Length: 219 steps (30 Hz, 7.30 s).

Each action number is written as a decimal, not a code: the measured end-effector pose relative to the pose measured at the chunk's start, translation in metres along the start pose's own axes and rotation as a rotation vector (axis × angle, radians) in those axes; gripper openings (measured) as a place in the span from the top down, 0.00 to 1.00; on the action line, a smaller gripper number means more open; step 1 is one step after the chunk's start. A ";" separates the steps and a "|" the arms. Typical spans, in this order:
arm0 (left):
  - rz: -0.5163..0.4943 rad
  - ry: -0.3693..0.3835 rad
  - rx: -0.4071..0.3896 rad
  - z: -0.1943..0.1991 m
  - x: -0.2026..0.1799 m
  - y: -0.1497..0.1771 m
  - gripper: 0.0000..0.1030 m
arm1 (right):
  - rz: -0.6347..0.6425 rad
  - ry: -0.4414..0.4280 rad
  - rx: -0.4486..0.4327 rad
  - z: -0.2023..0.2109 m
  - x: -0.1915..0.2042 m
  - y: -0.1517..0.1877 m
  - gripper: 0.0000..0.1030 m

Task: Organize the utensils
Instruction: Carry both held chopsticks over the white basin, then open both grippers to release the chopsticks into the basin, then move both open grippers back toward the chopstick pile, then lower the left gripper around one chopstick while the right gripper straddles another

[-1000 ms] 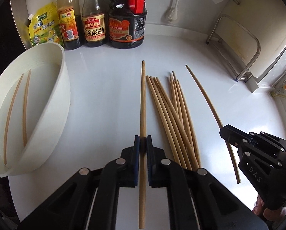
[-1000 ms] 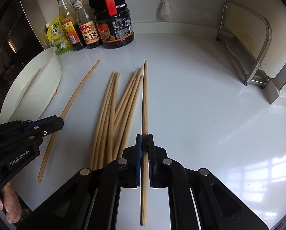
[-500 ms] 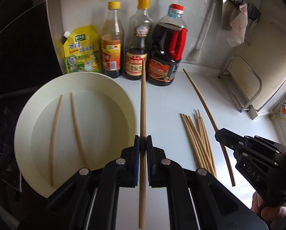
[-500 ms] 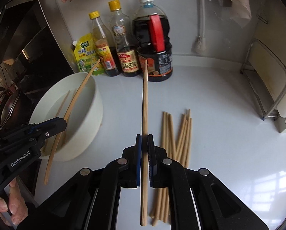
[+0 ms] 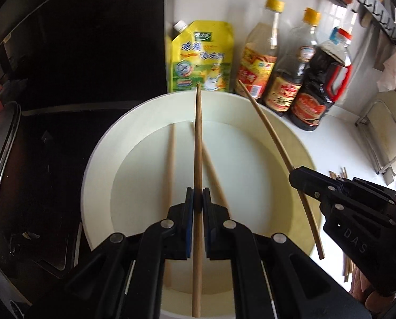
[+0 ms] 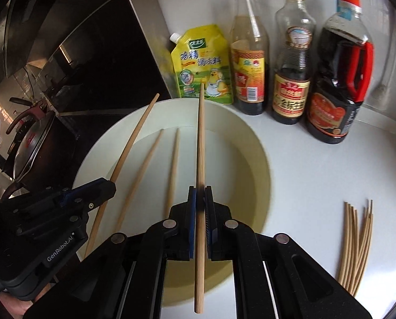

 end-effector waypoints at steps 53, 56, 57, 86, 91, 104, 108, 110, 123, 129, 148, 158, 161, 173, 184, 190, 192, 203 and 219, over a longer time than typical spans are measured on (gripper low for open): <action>0.071 0.010 0.015 0.009 0.017 0.020 0.70 | -0.039 0.043 0.049 0.009 -0.007 0.022 0.85; 0.063 0.011 0.008 0.015 0.012 0.022 0.70 | -0.046 0.046 0.039 0.018 -0.010 0.026 0.85; 0.062 0.012 0.007 0.017 0.010 0.023 0.70 | -0.048 0.048 0.037 0.020 -0.012 0.028 0.85; -0.035 0.085 -0.001 0.037 -0.095 0.040 0.56 | -0.132 0.127 0.021 0.090 -0.110 0.085 0.74; -0.058 0.115 0.012 0.030 -0.124 0.044 0.53 | -0.170 0.160 0.036 0.096 -0.144 0.103 0.70; -0.131 0.182 0.072 -0.001 -0.199 0.062 0.45 | -0.283 0.231 0.085 0.096 -0.226 0.152 0.59; -0.129 0.196 0.098 -0.015 -0.213 0.071 0.40 | -0.302 0.231 0.111 0.086 -0.239 0.168 0.58; -0.129 0.192 0.111 -0.023 -0.218 0.076 0.40 | -0.306 0.227 0.117 0.079 -0.245 0.172 0.57; -0.110 0.153 0.161 -0.063 -0.228 0.094 0.40 | -0.304 0.202 0.125 0.047 -0.259 0.181 0.55; -0.101 0.139 0.158 -0.065 -0.225 0.093 0.40 | -0.267 0.229 0.119 0.040 -0.253 0.179 0.55; -0.100 0.143 0.169 -0.073 -0.233 0.099 0.40 | -0.187 0.301 0.123 0.037 -0.249 0.183 0.55; -0.115 0.167 0.187 -0.087 -0.252 0.110 0.40 | -0.191 0.320 0.113 0.042 -0.272 0.187 0.55; -0.127 0.171 0.187 -0.092 -0.259 0.113 0.39 | -0.202 0.325 0.111 0.043 -0.282 0.189 0.55; -0.135 0.153 0.198 -0.105 -0.267 0.119 0.38 | -0.211 0.301 0.100 0.049 -0.288 0.192 0.55; -0.123 0.130 0.222 -0.108 -0.261 0.123 0.36 | -0.208 0.285 0.100 0.047 -0.285 0.192 0.55; -0.121 0.090 0.206 -0.107 -0.253 0.122 0.36 | -0.192 0.287 0.098 0.045 -0.281 0.190 0.55; -0.123 0.069 0.196 -0.106 -0.249 0.121 0.36 | -0.190 0.289 0.096 0.044 -0.280 0.188 0.55; -0.090 0.018 0.109 -0.095 -0.227 0.106 0.36 | -0.184 0.295 0.086 0.042 -0.281 0.183 0.55; -0.075 -0.013 0.146 -0.109 -0.215 0.110 0.33 | -0.188 0.308 0.074 0.040 -0.283 0.181 0.56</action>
Point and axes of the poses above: each gripper's, at about its wrist camera, not at the fingertips, and z roughly against the way its jaws point, x to its left, y to its underside, the point moved 5 cm from there along -z, roughly the way its jaws point, and after that the axes turned 10 degrees about y, right-handed, at the moved point
